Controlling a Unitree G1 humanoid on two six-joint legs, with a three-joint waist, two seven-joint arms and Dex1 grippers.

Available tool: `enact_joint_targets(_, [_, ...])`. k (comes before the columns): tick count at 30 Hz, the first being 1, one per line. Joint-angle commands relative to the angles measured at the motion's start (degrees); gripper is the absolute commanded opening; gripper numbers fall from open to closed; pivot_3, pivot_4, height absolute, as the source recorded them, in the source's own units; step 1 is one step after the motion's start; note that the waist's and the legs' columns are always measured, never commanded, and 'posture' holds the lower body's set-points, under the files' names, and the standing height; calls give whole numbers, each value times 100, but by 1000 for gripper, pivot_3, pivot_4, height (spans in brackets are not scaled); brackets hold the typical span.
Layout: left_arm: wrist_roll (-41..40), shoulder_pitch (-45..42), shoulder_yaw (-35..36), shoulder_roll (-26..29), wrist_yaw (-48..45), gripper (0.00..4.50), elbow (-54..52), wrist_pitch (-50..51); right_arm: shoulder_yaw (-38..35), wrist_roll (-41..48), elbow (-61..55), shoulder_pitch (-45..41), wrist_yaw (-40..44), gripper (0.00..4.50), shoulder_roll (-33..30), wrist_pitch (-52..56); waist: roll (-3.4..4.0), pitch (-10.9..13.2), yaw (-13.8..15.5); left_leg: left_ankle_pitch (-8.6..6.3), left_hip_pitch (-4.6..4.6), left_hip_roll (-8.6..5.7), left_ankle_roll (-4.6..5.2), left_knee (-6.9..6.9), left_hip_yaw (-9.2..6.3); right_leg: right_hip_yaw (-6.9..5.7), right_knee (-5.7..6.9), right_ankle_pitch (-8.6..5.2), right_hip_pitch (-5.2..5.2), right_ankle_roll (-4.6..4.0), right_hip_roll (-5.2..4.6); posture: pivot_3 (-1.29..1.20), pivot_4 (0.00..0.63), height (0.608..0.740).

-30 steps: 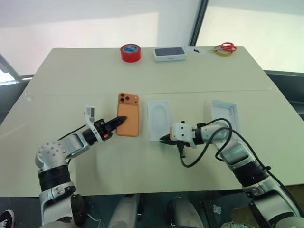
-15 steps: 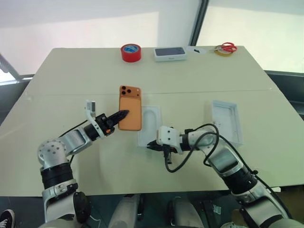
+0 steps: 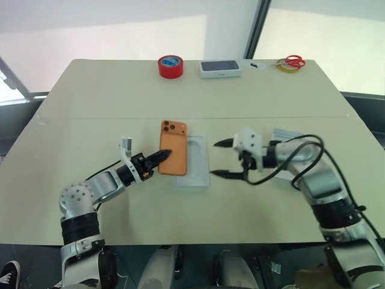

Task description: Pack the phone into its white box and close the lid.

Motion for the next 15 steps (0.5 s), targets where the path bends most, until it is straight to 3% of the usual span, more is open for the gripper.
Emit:
enact_joint_targets(1, [-187,-25,-156,-93,-25,0,-291,16,-50,-79,310,-35,69,4469,-91,-521,0,0,-12,0,-2,0,0,0,0,0,-1,0,-1,0,0,0,150,738])
enact_joint_targets(6, [17,-92,-317,-232,70,0,-62,-213,14,-144,489,13,46,4469,-19,-819,0,0,-28,14,-12,2,-18,0,1,0,4,0,4,0,3,0,150,738])
enact_joint_targets(7, [25,-110,-314,-247,90,986,-17,-241,22,-158,517,13,35,4500,-13,-853,0,0,-25,14,-12,2,-18,1,1,0,4,0,5,0,3,0,150,738])
enact_joint_targets(13, [77,-111,-516,-215,163,3902,-171,-203,40,-246,680,-23,14,4500,-33,-1005,1,0,7,11,-10,2,-15,12,0,-5,3,0,-1,0,1,0,150,738])
enact_joint_targets(14, [65,-120,-520,-201,214,4335,-216,-193,49,-258,691,-26,6,4500,-33,-1026,1,0,3,9,-9,1,-12,14,0,-5,3,0,1,0,1,0,150,738])
enact_joint_targets(15, [70,-124,-552,-142,225,4335,-294,-169,58,-263,691,-28,-9,4500,-20,-1042,1,0,1,7,-9,1,-9,14,0,-4,3,0,2,0,1,0,150,738])
